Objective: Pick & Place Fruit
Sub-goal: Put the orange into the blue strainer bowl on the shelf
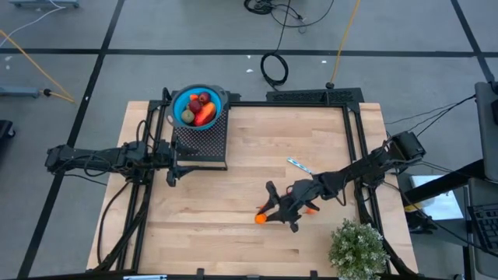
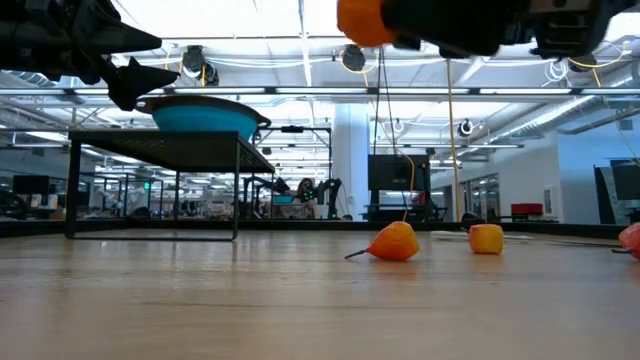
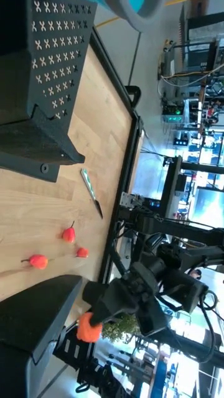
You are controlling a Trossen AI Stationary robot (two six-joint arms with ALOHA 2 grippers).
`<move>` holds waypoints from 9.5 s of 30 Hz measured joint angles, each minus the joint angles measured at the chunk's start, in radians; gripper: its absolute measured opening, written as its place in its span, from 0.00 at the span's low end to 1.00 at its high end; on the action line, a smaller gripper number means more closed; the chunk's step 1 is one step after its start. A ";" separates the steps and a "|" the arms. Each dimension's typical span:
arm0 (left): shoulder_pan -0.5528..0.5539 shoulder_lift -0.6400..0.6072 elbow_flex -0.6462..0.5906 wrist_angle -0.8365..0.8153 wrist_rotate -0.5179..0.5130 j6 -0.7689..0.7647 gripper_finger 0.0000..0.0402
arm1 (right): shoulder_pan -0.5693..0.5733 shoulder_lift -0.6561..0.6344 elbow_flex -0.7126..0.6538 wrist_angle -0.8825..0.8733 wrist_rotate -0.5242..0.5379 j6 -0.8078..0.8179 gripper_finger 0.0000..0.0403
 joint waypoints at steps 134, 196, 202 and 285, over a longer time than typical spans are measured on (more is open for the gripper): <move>-0.155 1.011 0.297 0.679 -0.005 -0.091 0.74 | -0.163 0.077 0.126 0.121 0.192 -0.002 0.27; -0.116 1.009 0.313 0.652 0.000 -0.454 0.71 | -0.142 0.110 0.125 0.198 0.366 -0.138 0.27; -0.116 1.010 0.313 0.662 0.001 -0.448 0.57 | -0.142 0.110 0.125 0.197 0.367 -0.136 0.27; -0.116 1.009 0.312 0.596 0.023 -0.374 0.35 | -0.084 -0.645 -0.311 -0.262 0.415 0.223 0.00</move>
